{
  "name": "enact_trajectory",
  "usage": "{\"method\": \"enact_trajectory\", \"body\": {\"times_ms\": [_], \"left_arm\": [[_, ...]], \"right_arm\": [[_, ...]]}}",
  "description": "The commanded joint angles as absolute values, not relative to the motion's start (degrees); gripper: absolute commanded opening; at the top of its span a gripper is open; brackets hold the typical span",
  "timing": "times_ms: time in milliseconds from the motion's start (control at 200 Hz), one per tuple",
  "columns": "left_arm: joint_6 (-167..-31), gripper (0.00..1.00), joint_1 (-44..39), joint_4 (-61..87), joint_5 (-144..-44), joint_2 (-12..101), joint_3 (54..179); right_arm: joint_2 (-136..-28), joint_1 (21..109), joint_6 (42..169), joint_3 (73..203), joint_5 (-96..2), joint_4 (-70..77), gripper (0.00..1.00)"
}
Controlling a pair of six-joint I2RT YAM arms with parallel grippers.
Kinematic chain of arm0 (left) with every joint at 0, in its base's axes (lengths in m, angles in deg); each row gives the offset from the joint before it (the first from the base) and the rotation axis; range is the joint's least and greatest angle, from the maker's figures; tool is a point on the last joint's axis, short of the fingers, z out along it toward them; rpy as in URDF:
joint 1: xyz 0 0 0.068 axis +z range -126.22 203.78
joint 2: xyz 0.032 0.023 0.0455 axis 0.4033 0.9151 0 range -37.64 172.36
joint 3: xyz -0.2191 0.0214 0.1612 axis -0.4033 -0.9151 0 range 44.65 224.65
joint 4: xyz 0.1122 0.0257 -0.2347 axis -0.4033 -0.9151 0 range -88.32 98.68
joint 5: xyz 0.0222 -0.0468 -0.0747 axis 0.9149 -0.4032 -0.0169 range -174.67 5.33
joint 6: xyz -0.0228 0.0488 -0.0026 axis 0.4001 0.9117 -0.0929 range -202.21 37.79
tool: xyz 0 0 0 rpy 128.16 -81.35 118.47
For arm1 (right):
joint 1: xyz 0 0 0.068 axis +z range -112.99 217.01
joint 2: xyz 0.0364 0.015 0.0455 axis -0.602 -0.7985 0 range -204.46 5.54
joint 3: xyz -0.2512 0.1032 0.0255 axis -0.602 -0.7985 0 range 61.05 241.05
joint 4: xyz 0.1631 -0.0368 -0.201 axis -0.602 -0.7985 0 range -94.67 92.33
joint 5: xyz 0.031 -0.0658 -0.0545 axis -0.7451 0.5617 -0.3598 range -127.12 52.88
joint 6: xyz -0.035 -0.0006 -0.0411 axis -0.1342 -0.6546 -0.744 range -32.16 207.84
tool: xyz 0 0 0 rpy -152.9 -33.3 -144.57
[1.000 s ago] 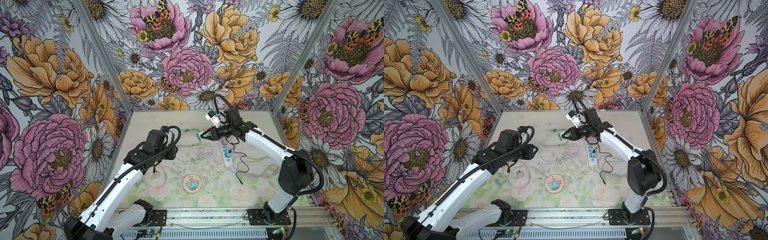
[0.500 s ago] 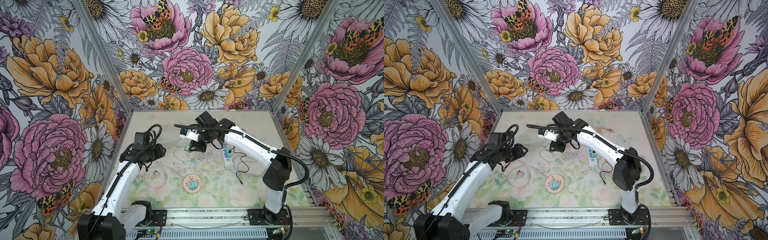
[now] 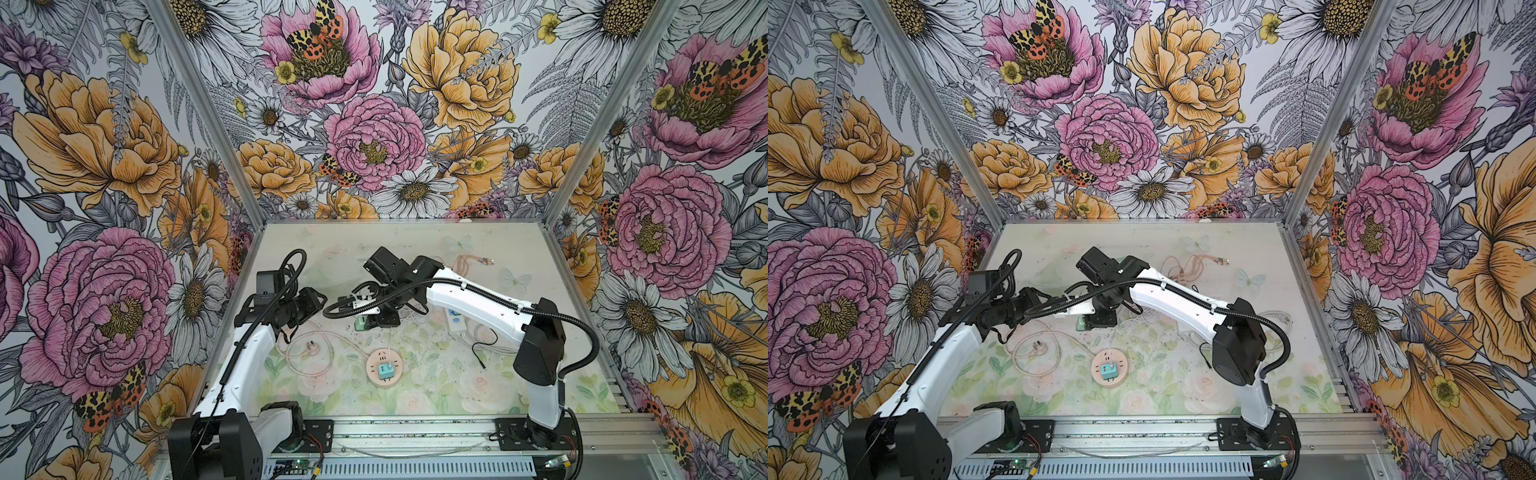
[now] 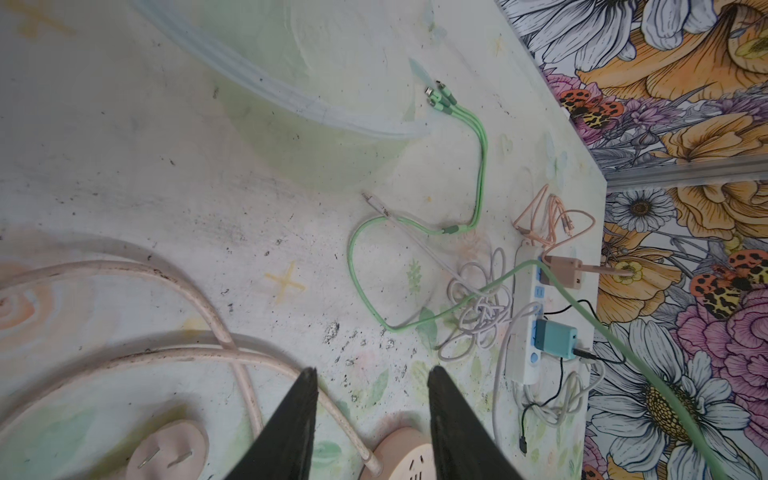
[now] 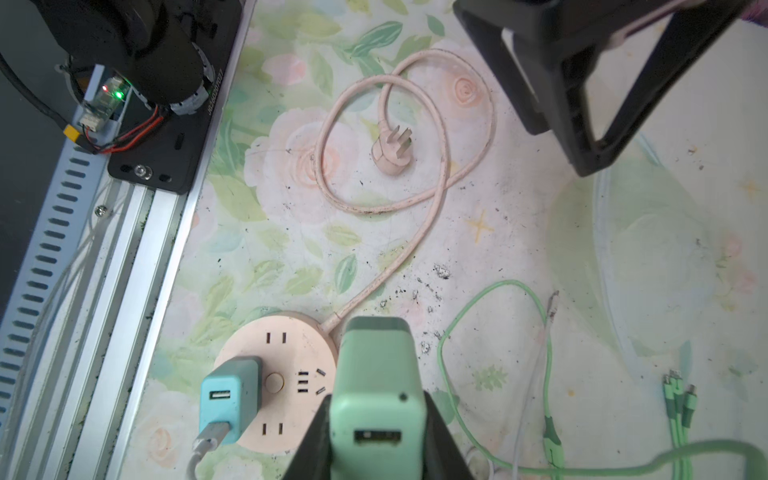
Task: Insert the plug
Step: 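Open the left gripper and draw it back while the right gripper carries the charger, then move the light-green charger with the right gripper over the round pink socket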
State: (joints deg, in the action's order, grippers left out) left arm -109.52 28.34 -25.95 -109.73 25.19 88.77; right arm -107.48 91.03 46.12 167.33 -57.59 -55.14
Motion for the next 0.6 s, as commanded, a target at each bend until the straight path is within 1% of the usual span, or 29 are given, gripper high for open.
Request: {"method": "enact_trajectory", "body": {"times_ms": [0, 305, 455, 590], "left_arm": [[-109.9, 0.47, 28.8, -23.9, -114.0, 24.8, 88.0], [-108.5, 0.49, 29.7, -26.1, -115.4, 23.0, 88.0], [-106.0, 0.5, 30.0, -29.3, -114.0, 22.2, 88.0], [-105.1, 0.5, 30.1, -30.7, -114.1, 23.8, 89.3]], "right_arm": [[-108.9, 91.9, 42.4, 166.8, -55.0, -55.3, 0.0], [-112.7, 92.6, 40.5, 165.8, -53.1, -59.3, 0.0], [-113.6, 93.0, 42.3, 165.6, -52.8, -60.9, 0.0], [-113.5, 93.3, 44.5, 164.7, -52.1, -61.7, 0.0]]}}
